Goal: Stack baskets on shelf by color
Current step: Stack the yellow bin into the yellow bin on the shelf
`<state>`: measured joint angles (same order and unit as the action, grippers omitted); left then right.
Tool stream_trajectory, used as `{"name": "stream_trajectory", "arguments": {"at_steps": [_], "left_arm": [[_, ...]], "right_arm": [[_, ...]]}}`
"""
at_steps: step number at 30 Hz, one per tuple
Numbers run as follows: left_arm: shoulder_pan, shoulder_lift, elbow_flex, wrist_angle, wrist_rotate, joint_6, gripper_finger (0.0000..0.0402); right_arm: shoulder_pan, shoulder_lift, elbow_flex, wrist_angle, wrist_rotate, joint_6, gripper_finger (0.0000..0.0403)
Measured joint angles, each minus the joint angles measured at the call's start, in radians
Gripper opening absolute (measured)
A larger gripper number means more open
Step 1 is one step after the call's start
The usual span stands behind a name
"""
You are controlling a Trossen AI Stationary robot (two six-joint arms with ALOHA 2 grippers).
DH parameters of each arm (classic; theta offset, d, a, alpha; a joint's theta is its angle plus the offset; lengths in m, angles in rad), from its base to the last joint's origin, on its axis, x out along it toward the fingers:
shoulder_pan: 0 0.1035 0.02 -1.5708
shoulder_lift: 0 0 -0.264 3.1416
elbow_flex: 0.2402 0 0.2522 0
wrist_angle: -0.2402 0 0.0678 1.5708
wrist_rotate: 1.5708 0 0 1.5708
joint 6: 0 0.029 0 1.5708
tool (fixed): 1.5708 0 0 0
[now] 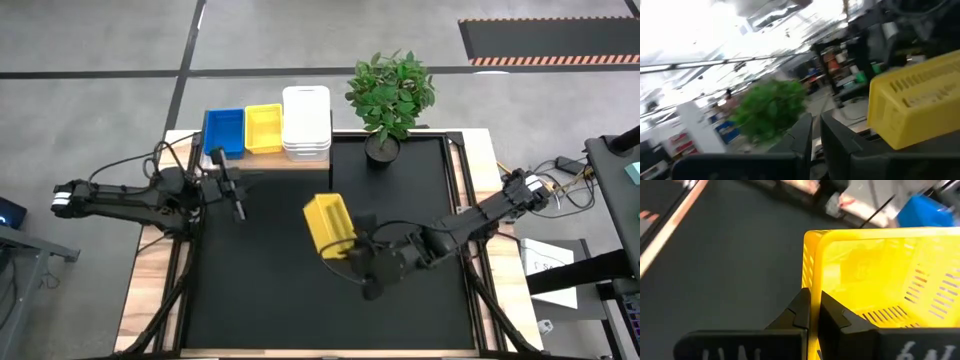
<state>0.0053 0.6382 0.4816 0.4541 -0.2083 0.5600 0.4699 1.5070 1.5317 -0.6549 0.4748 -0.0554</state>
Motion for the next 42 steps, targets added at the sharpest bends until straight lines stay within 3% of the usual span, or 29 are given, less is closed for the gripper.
{"name": "stream_trajectory", "arguments": {"at_steps": [9, 20, 30, 38, 42], "left_arm": [[0.001, -0.086, 0.002, 0.01, -0.251, 0.092, 0.0022], [0.001, -0.257, -0.03, -0.069, -0.281, 0.101, 0.0022], [0.001, -0.377, -0.074, -0.039, -0.271, 0.101, 0.0022], [0.001, -0.383, -0.079, -0.045, -0.265, 0.102, 0.0022], [0.001, -0.374, -0.079, -0.044, -0.264, 0.102, 0.0022]], "right_arm": [[-0.177, 0.0, 0.051, 0.235, 0.0, -0.224, 0.0009], [-0.329, 0.047, 0.058, 0.541, -0.012, -0.441, 0.0009], [-0.408, 0.24, 0.345, 0.446, -0.021, -0.564, 0.0009], [-0.52, 0.416, 0.61, 0.341, -0.204, -0.574, 0.0009], [-0.569, 0.505, 0.706, 0.335, -0.248, -0.573, 0.0009]]}}
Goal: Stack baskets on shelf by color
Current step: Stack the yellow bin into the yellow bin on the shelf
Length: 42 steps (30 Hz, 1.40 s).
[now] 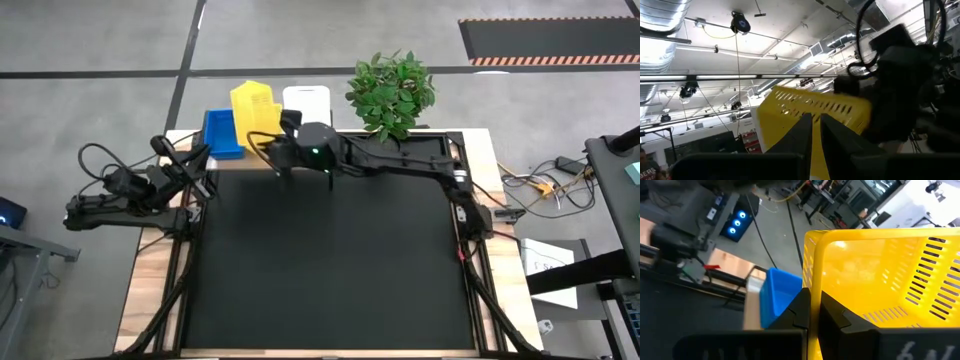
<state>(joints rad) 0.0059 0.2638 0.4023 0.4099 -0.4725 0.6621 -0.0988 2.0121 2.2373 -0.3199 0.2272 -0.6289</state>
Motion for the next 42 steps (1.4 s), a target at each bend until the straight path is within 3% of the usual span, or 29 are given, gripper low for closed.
{"name": "stream_trajectory", "arguments": {"at_steps": [7, 19, 42], "left_arm": [[0.0, -0.003, 0.0, -0.001, 0.0, 0.0, 0.0022], [0.0, -0.005, -0.001, -0.001, 0.0, 0.008, 0.0022], [0.0, -0.005, -0.001, 0.001, 0.001, 0.009, 0.0022]], "right_arm": [[-0.065, 0.124, 0.115, -0.04, -0.002, -0.018, 0.0009], [-0.122, 0.166, 0.116, -0.046, 0.0, -0.036, 0.0013], [-0.131, 0.167, 0.114, -0.087, 0.0, 0.004, 0.0101]]}}
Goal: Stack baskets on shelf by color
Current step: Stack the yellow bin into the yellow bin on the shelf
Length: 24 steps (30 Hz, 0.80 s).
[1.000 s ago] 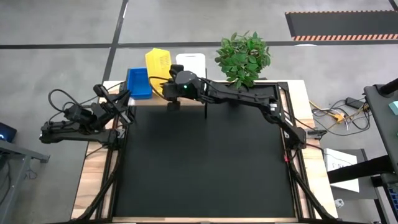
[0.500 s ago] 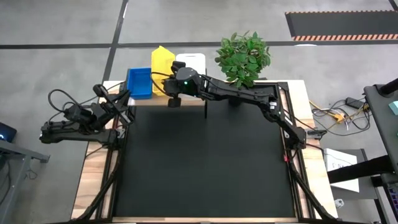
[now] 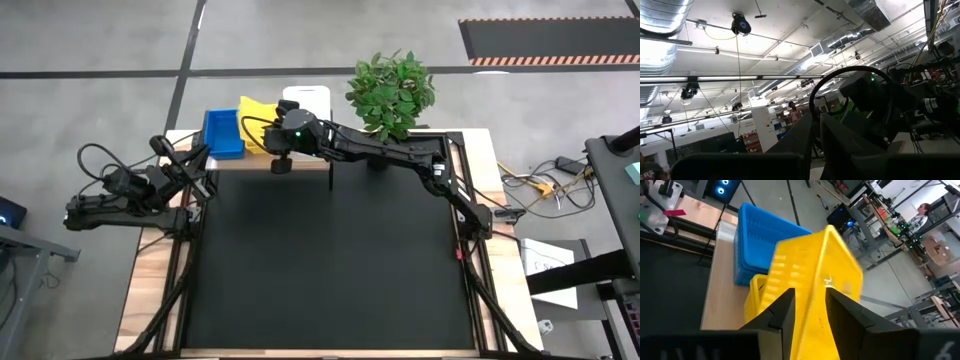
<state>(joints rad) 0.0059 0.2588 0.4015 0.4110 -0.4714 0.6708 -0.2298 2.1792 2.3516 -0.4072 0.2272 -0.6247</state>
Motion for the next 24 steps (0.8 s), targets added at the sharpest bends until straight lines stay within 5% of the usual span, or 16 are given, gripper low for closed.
{"name": "stream_trajectory", "arguments": {"at_steps": [24], "left_arm": [[0.0, 0.016, 0.0, 0.0, 0.0, -0.001, 0.0022]], "right_arm": [[0.009, -0.025, 0.0, -0.012, 0.001, 0.023, 0.0177]]}}
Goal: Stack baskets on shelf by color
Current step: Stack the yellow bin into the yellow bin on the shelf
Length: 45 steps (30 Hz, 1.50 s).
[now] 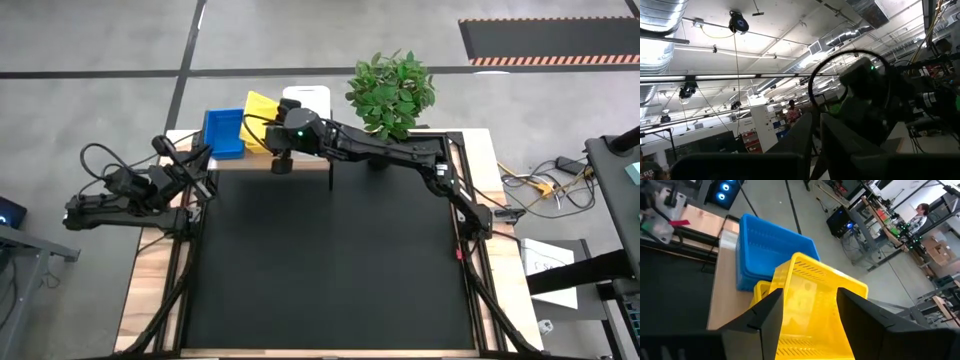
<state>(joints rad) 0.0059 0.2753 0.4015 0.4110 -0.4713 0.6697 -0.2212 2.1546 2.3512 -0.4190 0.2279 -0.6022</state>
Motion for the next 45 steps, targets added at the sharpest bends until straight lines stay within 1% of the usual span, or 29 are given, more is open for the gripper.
{"name": "stream_trajectory", "arguments": {"at_steps": [4, 6, 7, 9, 13, 14, 16, 19, 23, 30, 34, 35, 40, 43, 45], "left_arm": [[0.0, 0.009, 0.0, 0.0, 0.0, -0.009, 0.0022], [0.0, 0.019, -0.001, -0.001, 0.0, -0.036, 0.0022], [0.0, 0.028, -0.003, -0.001, 0.0, -0.058, 0.0022], [0.0, 0.048, -0.006, -0.002, 0.0, -0.106, 0.0022], [0.0, 0.11, -0.021, 0.003, 0.003, -0.235, 0.0022], [0.0, 0.125, -0.032, 0.001, 0.008, -0.276, 0.0022], [0.0, 0.16, -0.053, -0.002, 0.029, -0.336, 0.0022], [0.0, 0.205, -0.069, 0.003, 0.076, -0.41, 0.0022], [0.0, 0.265, -0.068, 0.051, 0.113, -0.498, 0.0022], [0.0, 0.396, -0.068, 0.139, 0.121, -0.538, 0.0022], [0.0, 0.468, -0.065, 0.231, 0.121, -0.591, 0.0022], [0.0, 0.481, -0.055, 0.231, 0.121, -0.606, 0.0022], [0.0, 0.554, 0.031, 0.156, 0.12, -0.616, 0.0022], [0.001, 0.598, 0.112, 0.059, 0.119, -0.637, 0.0022], [0.001, 0.623, 0.183, -0.046, 0.118, -0.638, 0.0022]], "right_arm": [[0.018, -0.05, 0.0, -0.078, 0.001, 0.0, 0.0178], [0.033, -0.087, 0.0, -0.173, -0.006, 0.0, 0.0176], [0.041, -0.109, 0.0, -0.226, -0.027, 0.008, 0.0174], [0.051, -0.152, 0.0, -0.342, -0.111, 0.047, 0.0168], [0.049, -0.229, -0.016, -0.533, -0.359, 0.129, 0.015], [0.049, -0.246, -0.032, -0.562, -0.403, 0.138, 0.0144], [0.052, -0.282, -0.089, -0.578, -0.448, 0.139, 0.0134], [0.063, -0.339, -0.208, -0.545, -0.464, 0.131, 0.012], [0.077, -0.426, -0.408, -0.433, -0.464, 0.115, 0.0107], [0.092, -0.601, -0.76, -0.145, -0.466, 0.086, 0.009], [0.09, -0.711, -0.946, -0.027, -0.466, 0.066, 0.0082], [0.09, -0.736, -0.991, 0.001, -0.465, 0.066, 0.008], [0.098, -0.863, -1.199, 0.123, -0.475, 0.063, 0.0075], [0.097, -0.933, -1.295, 0.176, -0.473, 0.066, 0.0073], [0.096, -0.98, -1.349, 0.197, -0.472, 0.065, 0.0073]]}}
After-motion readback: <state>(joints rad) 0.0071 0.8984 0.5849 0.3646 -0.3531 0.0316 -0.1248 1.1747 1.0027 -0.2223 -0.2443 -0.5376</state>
